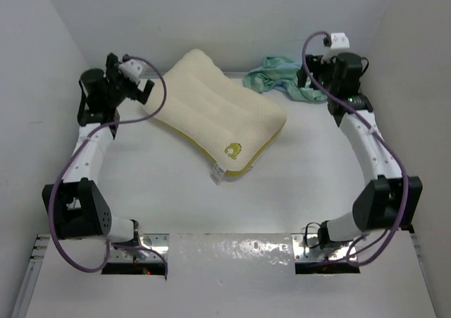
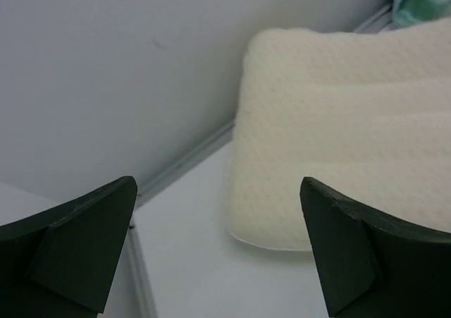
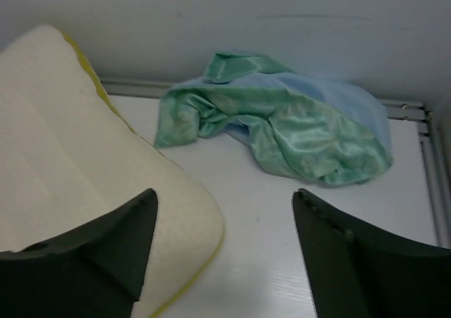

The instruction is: Put the pillow into the pillowcase

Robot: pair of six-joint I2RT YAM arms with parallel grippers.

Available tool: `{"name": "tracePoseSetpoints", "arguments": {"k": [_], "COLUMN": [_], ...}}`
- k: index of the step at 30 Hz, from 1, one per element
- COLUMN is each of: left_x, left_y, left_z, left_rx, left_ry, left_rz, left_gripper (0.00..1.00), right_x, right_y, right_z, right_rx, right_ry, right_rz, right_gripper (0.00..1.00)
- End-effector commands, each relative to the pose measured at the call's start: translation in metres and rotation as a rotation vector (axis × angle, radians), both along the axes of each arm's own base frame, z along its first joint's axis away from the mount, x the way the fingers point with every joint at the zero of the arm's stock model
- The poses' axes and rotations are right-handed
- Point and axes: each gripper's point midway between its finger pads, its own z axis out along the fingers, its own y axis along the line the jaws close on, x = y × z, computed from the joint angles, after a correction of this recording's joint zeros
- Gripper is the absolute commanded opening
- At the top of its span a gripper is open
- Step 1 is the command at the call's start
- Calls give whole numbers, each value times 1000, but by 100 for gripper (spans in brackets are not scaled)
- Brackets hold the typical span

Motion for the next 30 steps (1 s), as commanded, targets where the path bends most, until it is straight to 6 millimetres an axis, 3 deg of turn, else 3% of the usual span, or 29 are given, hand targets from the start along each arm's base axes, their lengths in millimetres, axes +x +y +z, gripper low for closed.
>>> {"name": "tracePoseSetpoints", "arguments": {"k": [1,2,3,5,6,7,11,13,14,15,16,17,19,20,22,23,25,26,27,28,29,30], "left_x": [-10,-1,3,9,19,23,58,79,90,94,98,102,107,108,107,106,99,97,95,91,89,86], "left_y": [8,6,6,-6,-11,-17,-37,-43,-50,-50,-49,-51,-47,-47,-38,-35,-31,-30,-28,-23,-20,-12], "left_z": [-61,-70,-77,-91,-83,-108,-132,-149,-158,-166,-173,-179,-201,-207,-228,-234,-245,-247,-250,-256,-258,-260], "left_rx": [102,41,-11,-123,-152,-204,-361,-326,-306,-295,-283,-279,-270,-263,-243,-238,-235,-244,-255,-261,-262,-261], "left_ry": [313,357,392,479,482,578,719,719,695,688,683,681,704,710,736,739,757,764,777,797,806,817], "left_rz": [-1,13,29,9,-13,-19,-3,27,27,38,57,59,80,89,144,152,133,129,128,139,153,188], "left_gripper": [100,100,100,100,100,100,100,100,100,100,100,100,100,100,100,97,85,61,47,32,5,0], "right_x": [1,23,30,62,70,87,125,148,157,165,180,189,207,213,226,229,239,242,245,245,246,244], "right_y": [12,8,7,5,7,9,15,7,4,-3,-3,-4,-9,-12,-20,-22,-20,-19,-14,-12,-11,-6], "right_z": [-74,-77,-61,-66,-71,-82,-114,-116,-139,-144,-134,-157,-155,-177,-179,-201,-203,-213,-214,-218,-221,-223], "right_rx": [42,76,86,99,133,147,196,210,218,212,220,212,194,173,154,138,137,124,125,108,101,93], "right_ry": [325,318,277,271,282,295,287,217,233,217,164,178,116,125,83,106,80,84,74,80,84,99], "right_rz": [30,-30,-42,-77,-95,-102,-144,-213,-244,-288,-294,-311,-358,-379,-430,-443,-434,-419,-393,-382,-375,-359], "right_gripper": [85,90,93,93,94,93,93,92,92,92,92,92,93,93,93,93,91,85,79,69,47,34]}}
